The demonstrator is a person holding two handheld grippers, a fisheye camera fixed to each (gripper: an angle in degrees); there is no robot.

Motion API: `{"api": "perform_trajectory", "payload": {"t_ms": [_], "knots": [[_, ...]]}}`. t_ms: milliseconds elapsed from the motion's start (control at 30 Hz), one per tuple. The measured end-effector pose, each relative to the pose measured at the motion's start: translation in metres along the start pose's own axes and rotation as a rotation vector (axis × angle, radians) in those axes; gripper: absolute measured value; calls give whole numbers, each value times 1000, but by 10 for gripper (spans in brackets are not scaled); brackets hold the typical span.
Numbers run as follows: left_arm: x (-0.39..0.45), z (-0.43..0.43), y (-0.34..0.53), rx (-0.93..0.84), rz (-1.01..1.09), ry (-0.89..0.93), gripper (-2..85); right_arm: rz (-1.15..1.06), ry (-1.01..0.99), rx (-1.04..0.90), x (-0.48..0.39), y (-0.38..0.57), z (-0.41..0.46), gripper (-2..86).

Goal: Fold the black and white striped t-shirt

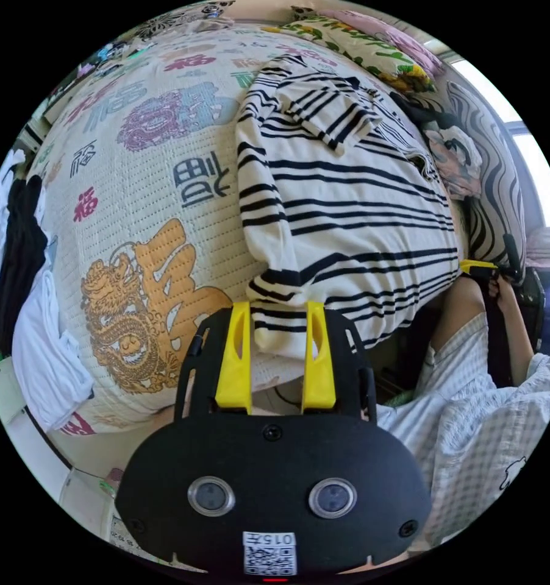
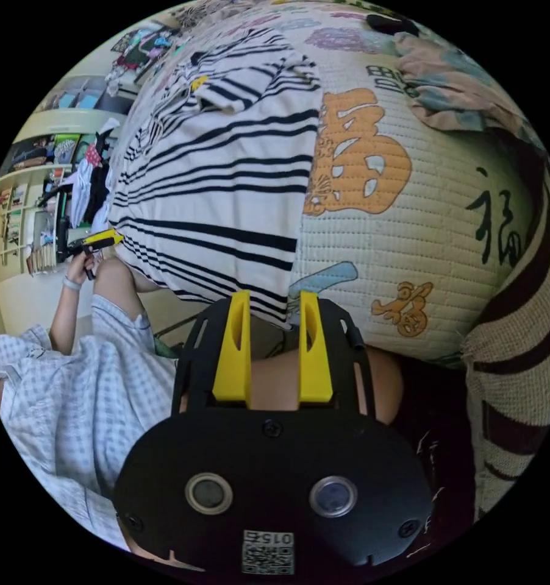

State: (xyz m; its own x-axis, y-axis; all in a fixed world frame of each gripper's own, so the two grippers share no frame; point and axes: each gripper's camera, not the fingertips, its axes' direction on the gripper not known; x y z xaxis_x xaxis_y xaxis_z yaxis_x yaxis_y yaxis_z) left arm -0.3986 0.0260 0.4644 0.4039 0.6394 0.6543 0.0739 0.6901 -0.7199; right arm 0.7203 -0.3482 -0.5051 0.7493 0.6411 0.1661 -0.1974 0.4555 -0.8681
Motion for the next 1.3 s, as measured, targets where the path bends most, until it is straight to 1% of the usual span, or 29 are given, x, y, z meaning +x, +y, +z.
{"api": "perform_trajectory", "payload": {"t_ms": [67,133,200,233,267,300,367,433,500,533,567,600,633,667,700,767,800,833,900,933,967,1033,1067,1100,1133,1167,1200,1233,1300], "knots": [[-2,-9,-1,-45,36,2,113,-30,38,-59,-8,-4,1,107],[-8,-26,-2,-64,59,-15,71,-42,93,-73,-13,-8,2,79],[-10,-39,-4,-95,92,-38,32,-79,195,-112,-20,-13,-4,21],[-13,-46,-5,-135,97,12,26,-97,180,-125,-22,-14,-6,4],[-15,-49,-4,-161,102,21,23,-106,117,-155,-23,-14,-9,-2],[-17,-58,1,-194,109,3,21,-107,98,-161,-23,-13,-15,-5],[-20,-78,14,-193,103,-37,20,-101,109,-141,-23,-6,-29,-7],[-30,-108,28,-125,59,36,26,-85,65,-113,-21,1,-43,-6],[-35,-119,31,-108,49,14,41,-91,82,-109,-23,5,-51,1],[-39,-119,30,-133,38,-28,71,-99,88,-112,-24,5,-51,4],[-42,-118,28,-170,26,-56,87,-109,94,-128,-26,3,-51,28],[-49,-117,27,-241,0,-98,90,-94,124,-147,-25,0,-53,47],[-56,-127,28,-245,-20,-104,94,-67,154,-135,-24,-1,-56,54],[-59,-136,28,-221,-32,-108,95,-70,183,-82,-26,-4,-69,65],[-60,-158,25,-149,-42,-127,102,-108,196,-7,-35,-7,-85,72],[-48,-194,6,-14,-2,-135,117,-189,227,113,-56,-19,-109,89],[-32,-214,-16,86,54,-115,126,-258,251,178,-73,-33,-119,93],[-13,-228,-41,168,124,-91,129,-296,259,203,-83,-41,-123,96],[18,-239,-86,258,219,-96,130,-446,272,264,-122,-80,-127,101],[35,-239,-118,295,256,-128,130,-475,283,266,-130,-91,-125,103],[41,-238,-134,299,268,-141,129,-516,320,260,-143,-113,-119,108],[60,-221,-195,228,317,-154,125,-552,342,194,-154,-145,-104,110],[62,-216,-208,201,324,-165,120,-571,328,113,-157,-165,-93,106],[64,-205,-229,145,339,-210,109,-564,335,21,-156,-181,-80,81],[62,-195,-244,88,349,-258,95,-564,351,-20,-154,-187,-75,68],[60,-192,-249,62,362,-261,89,-574,390,-61,-152,-194,-69,37],[54,-197,-255,43,379,-232,56,-590,421,-47,-150,-195,-74,18],[44,-211,-256,67,382,-203,36,-596,420,-34,-148,-195,-79,14],[17,-241,-254,142,344,-133,29,-532,355,54,-130,-194,-112,6]]}}
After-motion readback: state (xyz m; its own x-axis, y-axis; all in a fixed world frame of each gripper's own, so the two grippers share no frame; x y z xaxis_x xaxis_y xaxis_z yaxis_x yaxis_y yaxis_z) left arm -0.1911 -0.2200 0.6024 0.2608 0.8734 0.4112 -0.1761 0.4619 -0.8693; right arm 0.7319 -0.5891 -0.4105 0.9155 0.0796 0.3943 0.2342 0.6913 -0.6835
